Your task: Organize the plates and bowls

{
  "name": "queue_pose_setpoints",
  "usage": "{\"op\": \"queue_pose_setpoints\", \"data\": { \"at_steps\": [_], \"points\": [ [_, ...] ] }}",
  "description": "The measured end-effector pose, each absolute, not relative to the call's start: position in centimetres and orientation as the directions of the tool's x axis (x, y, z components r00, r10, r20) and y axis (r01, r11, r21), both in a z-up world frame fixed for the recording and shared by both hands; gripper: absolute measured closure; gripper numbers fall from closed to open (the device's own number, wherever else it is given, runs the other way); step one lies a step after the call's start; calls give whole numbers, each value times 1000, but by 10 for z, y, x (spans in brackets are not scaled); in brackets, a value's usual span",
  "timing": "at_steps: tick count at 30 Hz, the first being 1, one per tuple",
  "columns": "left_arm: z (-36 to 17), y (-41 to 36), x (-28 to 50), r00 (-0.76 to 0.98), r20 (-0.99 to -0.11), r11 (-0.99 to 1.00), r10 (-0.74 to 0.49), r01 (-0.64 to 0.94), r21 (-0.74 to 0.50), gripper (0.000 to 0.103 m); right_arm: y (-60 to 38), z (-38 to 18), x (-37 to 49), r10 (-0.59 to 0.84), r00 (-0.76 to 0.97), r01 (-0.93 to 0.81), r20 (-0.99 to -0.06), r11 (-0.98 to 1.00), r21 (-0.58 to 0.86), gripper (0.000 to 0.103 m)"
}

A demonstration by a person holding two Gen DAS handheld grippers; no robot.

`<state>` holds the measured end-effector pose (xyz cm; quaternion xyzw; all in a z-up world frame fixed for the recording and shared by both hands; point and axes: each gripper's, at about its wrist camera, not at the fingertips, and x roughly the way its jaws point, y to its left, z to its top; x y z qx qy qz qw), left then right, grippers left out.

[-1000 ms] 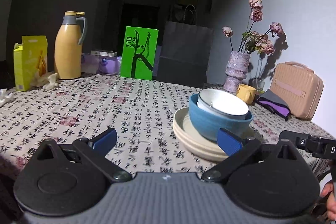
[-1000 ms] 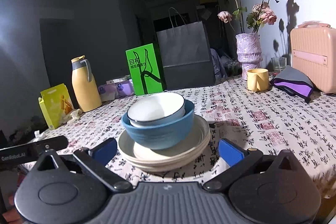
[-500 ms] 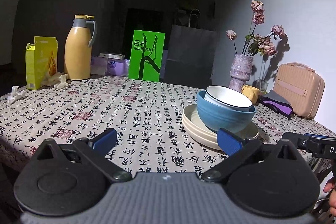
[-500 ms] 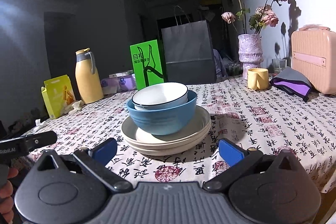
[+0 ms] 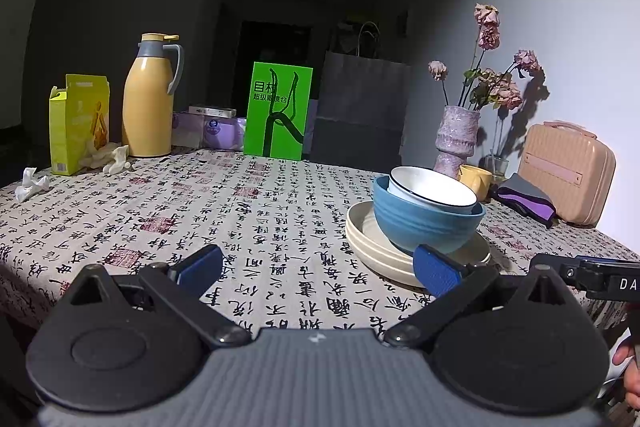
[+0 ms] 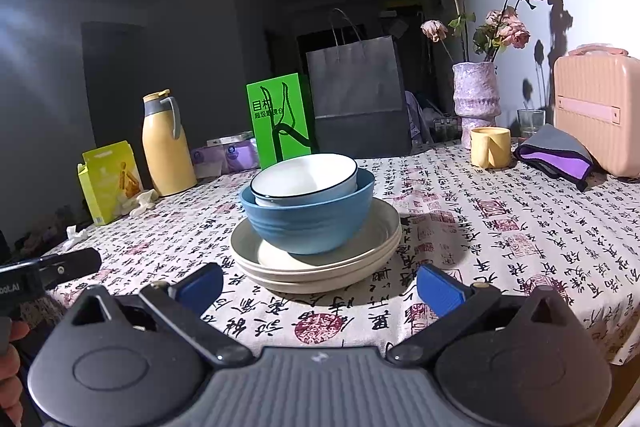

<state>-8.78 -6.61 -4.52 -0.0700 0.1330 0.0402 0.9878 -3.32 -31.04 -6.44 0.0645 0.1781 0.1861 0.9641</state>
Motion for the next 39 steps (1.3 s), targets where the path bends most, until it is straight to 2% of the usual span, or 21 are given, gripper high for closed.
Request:
{"op": "queue_pose_setpoints", "data": {
  "at_steps": [39],
  "points": [
    [-42,-67,-93,966,-255,990,47,-78,-113,0,-307,-60,-36,392,866,-349,-312,918,186,0]
  ]
}}
